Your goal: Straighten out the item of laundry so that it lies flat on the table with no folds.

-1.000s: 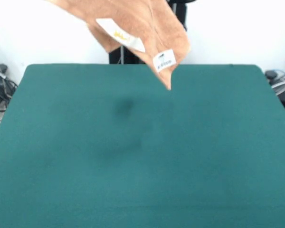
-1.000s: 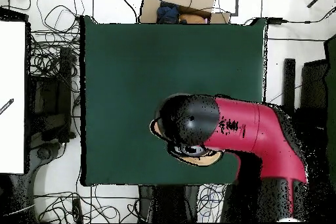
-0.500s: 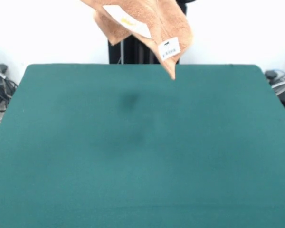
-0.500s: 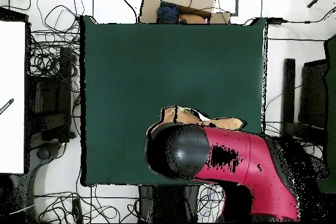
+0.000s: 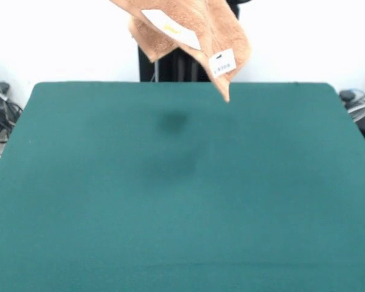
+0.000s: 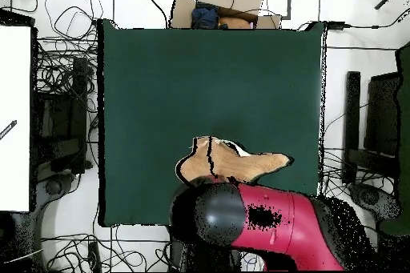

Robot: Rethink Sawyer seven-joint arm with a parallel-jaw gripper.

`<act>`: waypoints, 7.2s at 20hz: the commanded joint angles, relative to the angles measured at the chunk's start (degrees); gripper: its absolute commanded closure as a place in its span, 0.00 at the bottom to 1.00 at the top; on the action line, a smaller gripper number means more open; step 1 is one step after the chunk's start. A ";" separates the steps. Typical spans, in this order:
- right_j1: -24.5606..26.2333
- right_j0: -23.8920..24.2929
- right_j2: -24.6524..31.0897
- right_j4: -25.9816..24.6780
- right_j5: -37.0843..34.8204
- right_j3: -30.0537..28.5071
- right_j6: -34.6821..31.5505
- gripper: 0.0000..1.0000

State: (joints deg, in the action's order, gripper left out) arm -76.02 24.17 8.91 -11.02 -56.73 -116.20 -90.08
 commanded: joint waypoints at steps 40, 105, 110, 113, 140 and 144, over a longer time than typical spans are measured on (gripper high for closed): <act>17.90 -3.19 7.65 -6.80 17.38 -9.74 -0.32 1.00; 64.64 -13.83 -14.54 -19.51 22.63 32.52 -13.41 0.00; 71.85 -23.66 -25.85 -18.77 38.55 40.15 -32.36 0.00; 73.45 -25.03 -28.54 -16.61 44.43 40.40 -34.92 0.00; 65.42 -7.95 -13.05 -17.67 89.22 25.42 -17.29 0.00; 65.71 -8.97 -14.32 -16.69 89.66 25.69 -16.45 0.00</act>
State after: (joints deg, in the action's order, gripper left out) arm -22.66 16.59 -10.77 -31.59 4.56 -111.00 -103.60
